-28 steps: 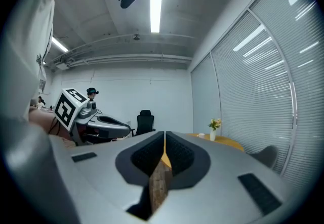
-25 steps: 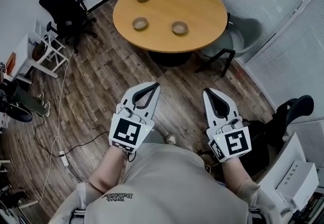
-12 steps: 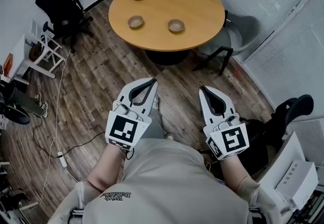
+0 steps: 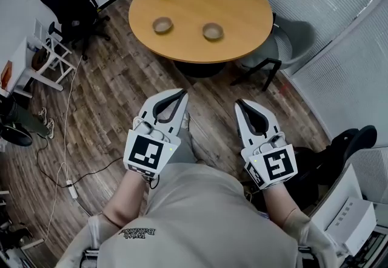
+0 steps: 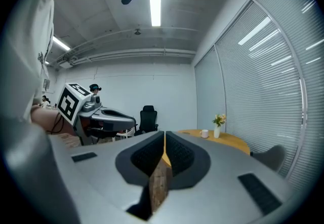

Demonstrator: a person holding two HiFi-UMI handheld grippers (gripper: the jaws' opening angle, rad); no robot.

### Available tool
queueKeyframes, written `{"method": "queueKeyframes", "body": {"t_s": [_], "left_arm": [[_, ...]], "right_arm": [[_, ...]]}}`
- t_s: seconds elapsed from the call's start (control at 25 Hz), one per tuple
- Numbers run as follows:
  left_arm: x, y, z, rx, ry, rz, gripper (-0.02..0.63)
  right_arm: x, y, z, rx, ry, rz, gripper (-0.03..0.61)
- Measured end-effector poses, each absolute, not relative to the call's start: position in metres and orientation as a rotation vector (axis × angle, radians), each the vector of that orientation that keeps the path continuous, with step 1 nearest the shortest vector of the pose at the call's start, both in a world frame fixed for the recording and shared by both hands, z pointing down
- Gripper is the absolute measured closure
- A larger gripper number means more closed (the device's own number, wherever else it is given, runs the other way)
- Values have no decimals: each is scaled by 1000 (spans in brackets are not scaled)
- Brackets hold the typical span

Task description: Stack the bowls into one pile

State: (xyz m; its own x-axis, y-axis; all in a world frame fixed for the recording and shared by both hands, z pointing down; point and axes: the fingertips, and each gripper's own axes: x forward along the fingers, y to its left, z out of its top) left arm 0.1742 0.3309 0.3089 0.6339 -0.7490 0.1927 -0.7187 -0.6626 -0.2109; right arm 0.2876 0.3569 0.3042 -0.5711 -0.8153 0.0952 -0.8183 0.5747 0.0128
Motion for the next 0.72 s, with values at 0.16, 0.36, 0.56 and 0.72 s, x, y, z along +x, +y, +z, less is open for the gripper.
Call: {"method": "queueKeyframes", "body": {"t_s": [0.16, 0.36, 0.56, 0.72], "left_arm": [[169, 313, 311, -2748, 1234, -403, 595], [166, 279, 316, -2764, 1226, -418, 595], [160, 241, 314, -2800, 1181, -426, 595], [155, 197, 309, -2815, 1147, -435, 595]], "right_arm": [[281, 337, 307, 1389, -2701, 60, 545], [277, 303, 312, 1386, -2686, 79, 545], [267, 266, 308, 1403, -2651, 92, 545], [261, 223, 299, 1425, -2627, 103, 545]]}}
